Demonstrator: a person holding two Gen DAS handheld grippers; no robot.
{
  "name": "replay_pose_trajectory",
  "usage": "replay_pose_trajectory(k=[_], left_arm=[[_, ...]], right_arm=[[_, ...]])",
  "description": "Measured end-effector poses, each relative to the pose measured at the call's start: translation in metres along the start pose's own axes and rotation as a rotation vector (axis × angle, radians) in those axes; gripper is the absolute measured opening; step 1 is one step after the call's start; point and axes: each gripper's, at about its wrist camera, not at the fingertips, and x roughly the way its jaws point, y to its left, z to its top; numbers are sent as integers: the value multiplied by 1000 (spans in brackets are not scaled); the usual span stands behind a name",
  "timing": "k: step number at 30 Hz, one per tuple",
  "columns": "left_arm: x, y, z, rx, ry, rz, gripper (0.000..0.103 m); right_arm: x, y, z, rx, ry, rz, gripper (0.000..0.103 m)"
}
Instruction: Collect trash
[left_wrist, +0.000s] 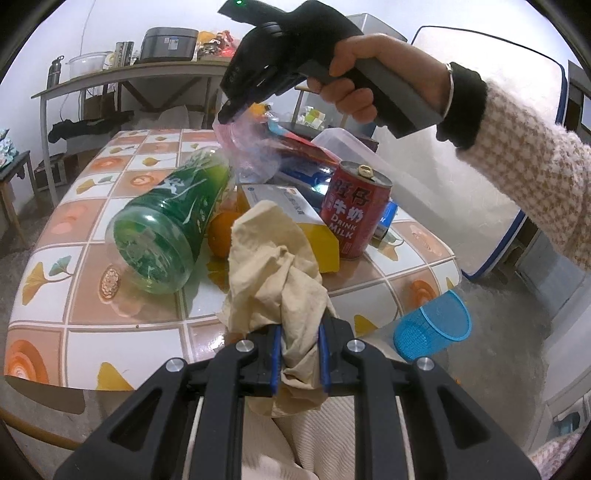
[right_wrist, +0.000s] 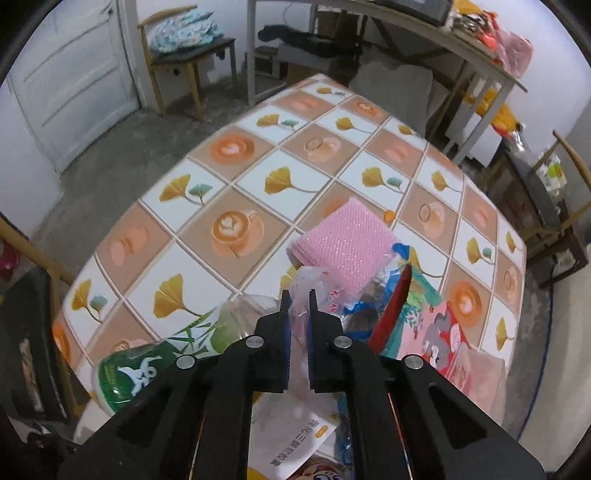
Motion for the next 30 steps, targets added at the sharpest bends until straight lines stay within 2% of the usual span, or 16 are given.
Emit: replay_pose_trajectory(k=[3, 10, 15, 18, 20, 23, 26, 29, 30], left_arm=[[-6, -2, 1, 4, -10, 8, 15], [-27, -19, 7, 42, -45, 35, 15], [-48, -38, 19, 71, -93, 13, 15], [-52, -53, 31, 82, -104, -52, 15], [-51, -68, 44, 104, -106, -125, 15], [-42, -102, 68, 162, -102, -250, 15], [-15, -144, 94, 211, -39, -386, 15], [26, -188, 118, 224, 73, -493, 15], [49, -210, 128, 227, 134, -532, 15]], right_arm=[[-21, -1, -3, 18, -59, 12, 4], [-96, -12, -13, 67, -257, 45, 4], [-166, -36, -49, 144, -418, 87, 4], [-212, -61, -92, 211, -519, 81, 4], [-243, -84, -131, 277, -579, 49, 4], [-278, -121, -197, 396, -630, -49, 4], [-296, -159, -274, 557, -615, -170, 4], [-288, -193, -352, 742, -547, -249, 4], [-282, -205, -380, 818, -522, -259, 4]])
